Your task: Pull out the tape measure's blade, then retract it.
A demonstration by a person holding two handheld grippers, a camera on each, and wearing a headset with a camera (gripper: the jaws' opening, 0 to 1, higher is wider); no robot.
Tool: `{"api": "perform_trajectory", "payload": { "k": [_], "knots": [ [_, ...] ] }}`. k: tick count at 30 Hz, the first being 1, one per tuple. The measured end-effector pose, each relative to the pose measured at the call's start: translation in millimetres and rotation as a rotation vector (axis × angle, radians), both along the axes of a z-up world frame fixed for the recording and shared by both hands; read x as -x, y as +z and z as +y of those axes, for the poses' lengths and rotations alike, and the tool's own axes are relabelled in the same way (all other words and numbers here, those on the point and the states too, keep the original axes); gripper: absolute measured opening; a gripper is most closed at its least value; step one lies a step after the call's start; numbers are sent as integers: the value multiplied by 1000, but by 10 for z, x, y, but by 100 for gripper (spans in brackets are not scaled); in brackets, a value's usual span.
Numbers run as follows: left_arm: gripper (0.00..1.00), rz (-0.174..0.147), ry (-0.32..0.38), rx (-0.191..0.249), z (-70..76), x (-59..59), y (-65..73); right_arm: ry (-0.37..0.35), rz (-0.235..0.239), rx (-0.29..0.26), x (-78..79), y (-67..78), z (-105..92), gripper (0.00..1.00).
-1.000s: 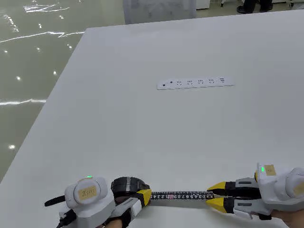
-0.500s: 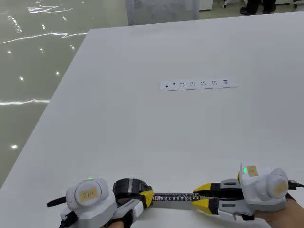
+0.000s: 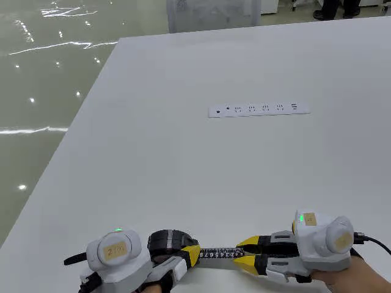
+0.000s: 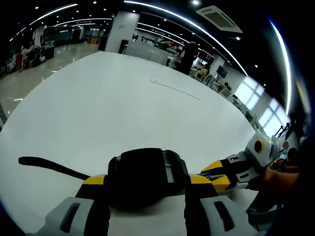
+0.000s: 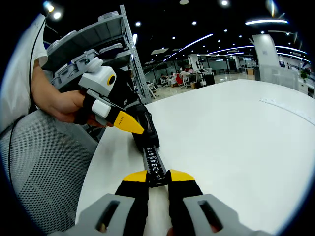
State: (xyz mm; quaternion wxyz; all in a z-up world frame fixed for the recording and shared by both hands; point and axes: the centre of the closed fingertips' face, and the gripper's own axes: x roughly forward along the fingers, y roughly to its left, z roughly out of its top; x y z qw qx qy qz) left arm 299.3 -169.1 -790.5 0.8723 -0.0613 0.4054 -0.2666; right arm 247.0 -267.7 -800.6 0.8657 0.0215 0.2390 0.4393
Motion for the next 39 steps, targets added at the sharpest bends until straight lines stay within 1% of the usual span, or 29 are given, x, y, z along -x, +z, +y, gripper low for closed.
{"api": "perform_trajectory", "payload": {
  "k": [3,5,7,11,15,19,28,30,39],
  "knots": [
    [58,4,5,8,4,-4,-1,-2,2,-11,-30,15,32,13],
    [58,6,7,12,6,-6,0,5,-1,-8,-41,17,65,13],
    [58,6,7,14,5,-5,-1,6,6,-17,-61,14,94,13],
    [58,7,9,17,8,-7,-2,20,5,-8,-102,6,183,13],
    [58,12,16,29,15,-12,3,31,3,-12,-151,5,275,13],
    [58,13,18,32,13,-12,4,42,4,-10,-178,-3,347,13],
    [58,16,24,40,15,-15,5,59,8,-9,-235,-25,445,13],
    [58,20,31,49,19,-16,7,60,6,-11,-249,-21,465,13],
    [58,19,33,51,20,-18,7,85,8,-1,-272,-32,540,13]
  ]
}}
